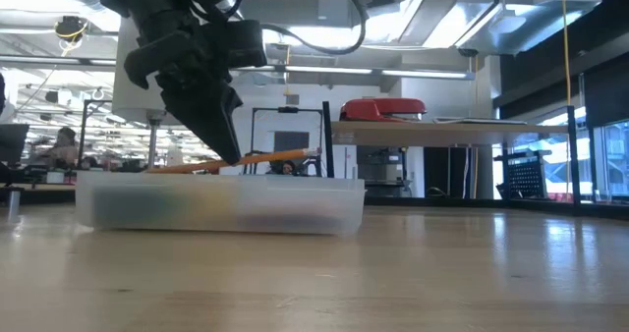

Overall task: Pack school essentials
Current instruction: Put the yellow pencil into the blue supply box, then put the yellow eraser into the blue supply box

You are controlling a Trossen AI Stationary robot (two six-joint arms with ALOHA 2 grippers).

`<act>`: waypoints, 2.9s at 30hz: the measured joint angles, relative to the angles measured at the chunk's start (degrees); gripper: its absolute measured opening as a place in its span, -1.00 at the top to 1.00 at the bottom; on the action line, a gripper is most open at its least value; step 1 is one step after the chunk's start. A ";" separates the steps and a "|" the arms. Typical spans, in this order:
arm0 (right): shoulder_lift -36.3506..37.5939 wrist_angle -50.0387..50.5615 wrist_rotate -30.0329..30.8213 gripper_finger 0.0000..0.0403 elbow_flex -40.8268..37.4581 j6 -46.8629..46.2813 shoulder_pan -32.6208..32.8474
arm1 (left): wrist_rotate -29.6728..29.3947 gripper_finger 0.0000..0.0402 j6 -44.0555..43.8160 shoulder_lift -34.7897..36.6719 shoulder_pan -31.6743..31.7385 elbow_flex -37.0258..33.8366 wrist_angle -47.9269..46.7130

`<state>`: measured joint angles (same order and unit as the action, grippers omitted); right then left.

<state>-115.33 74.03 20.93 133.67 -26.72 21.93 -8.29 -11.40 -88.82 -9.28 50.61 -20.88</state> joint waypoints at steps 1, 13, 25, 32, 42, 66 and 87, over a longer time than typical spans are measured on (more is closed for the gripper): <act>0.00 -0.02 0.00 0.41 0.00 -0.03 0.00 | 0.00 0.90 0.00 0.00 0.00 0.00 0.02; 0.00 -0.07 -0.02 0.41 -0.02 0.02 0.00 | 0.02 0.90 -0.05 0.04 0.00 0.00 -0.02; 0.00 -1.19 -0.05 0.41 -0.02 0.00 0.00 | 0.04 0.90 -0.42 -1.25 -0.02 -0.02 3.47; 0.00 -2.31 -0.07 0.41 -0.02 0.05 0.00 | 0.04 0.90 0.21 -1.25 0.15 -0.02 5.06; 0.00 -4.09 -0.06 0.41 -0.07 0.07 0.00 | 0.06 0.90 0.57 -4.71 0.33 0.00 5.54; 0.00 -4.60 -0.07 0.41 -0.07 0.07 0.02 | 0.00 0.56 -0.17 -5.73 0.42 0.02 4.79; 0.02 -5.38 -0.07 0.41 -0.07 -0.02 0.01 | -0.20 0.33 -5.50 5.11 -1.25 0.02 -1.19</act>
<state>-115.31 68.65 20.86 133.60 -26.74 21.95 -8.49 -16.90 -83.71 -10.53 50.63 -22.07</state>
